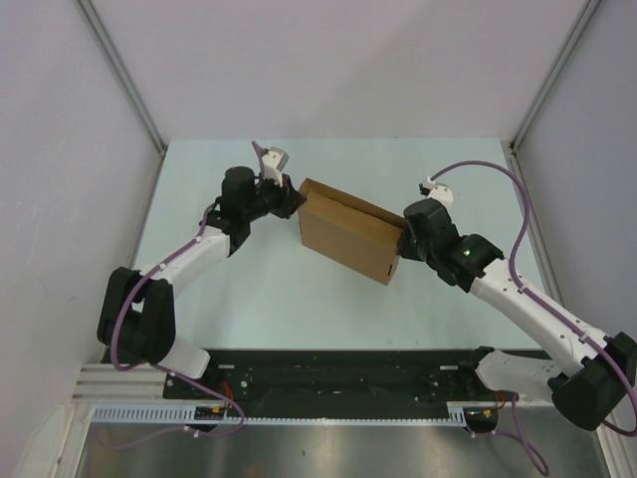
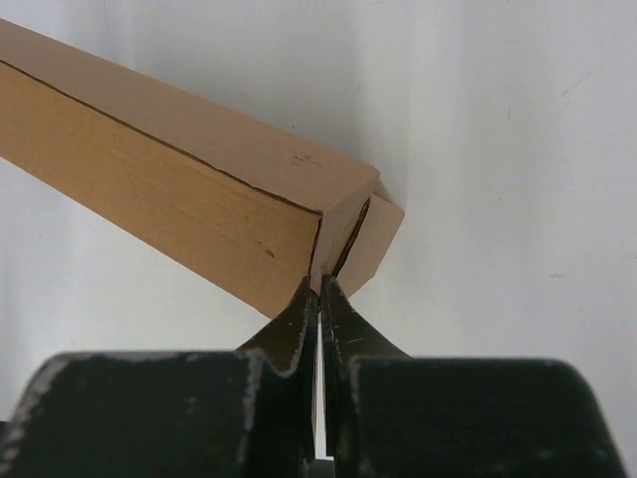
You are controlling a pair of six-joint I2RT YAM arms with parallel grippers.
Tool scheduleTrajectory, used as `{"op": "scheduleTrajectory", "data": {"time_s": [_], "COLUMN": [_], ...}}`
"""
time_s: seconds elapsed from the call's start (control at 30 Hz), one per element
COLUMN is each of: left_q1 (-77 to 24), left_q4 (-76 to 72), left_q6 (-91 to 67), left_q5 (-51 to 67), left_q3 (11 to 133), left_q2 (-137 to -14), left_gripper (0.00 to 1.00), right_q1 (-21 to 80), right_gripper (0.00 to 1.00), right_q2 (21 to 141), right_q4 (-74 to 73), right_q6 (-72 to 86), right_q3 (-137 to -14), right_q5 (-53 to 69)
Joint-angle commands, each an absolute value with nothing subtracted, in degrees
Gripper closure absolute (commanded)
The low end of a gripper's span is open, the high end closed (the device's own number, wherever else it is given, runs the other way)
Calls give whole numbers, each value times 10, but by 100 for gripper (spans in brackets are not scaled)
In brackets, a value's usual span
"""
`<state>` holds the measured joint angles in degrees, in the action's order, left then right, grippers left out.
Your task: Fold the paper box
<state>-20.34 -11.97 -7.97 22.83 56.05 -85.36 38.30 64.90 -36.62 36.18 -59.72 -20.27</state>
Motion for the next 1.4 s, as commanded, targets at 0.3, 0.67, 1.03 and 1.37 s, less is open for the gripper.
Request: {"op": "scheduleTrajectory", "data": {"time_s": [0.3, 0.67, 1.03, 1.37], "left_q1": [-193, -185, -185, -186], "left_q4": [-91, -96, -70, -60], "left_q6": [-74, -75, -91, -112], "left_q5": [221, 250, 275, 288], "left_q3": [613, 613, 659, 661], "left_q2": [-821, -827, -832, -837], "left_gripper": [57, 77, 91, 97], "right_q1": [388, 386, 388, 390], "right_gripper": [100, 100, 100, 100], "right_q2": [642, 646, 653, 657], "right_q4": [-382, -378, -374, -374], "right_q6": [355, 353, 353, 352], "right_q3": [-581, -581, -581, -582], "right_q5": [-182, -178, -176, -174]}}
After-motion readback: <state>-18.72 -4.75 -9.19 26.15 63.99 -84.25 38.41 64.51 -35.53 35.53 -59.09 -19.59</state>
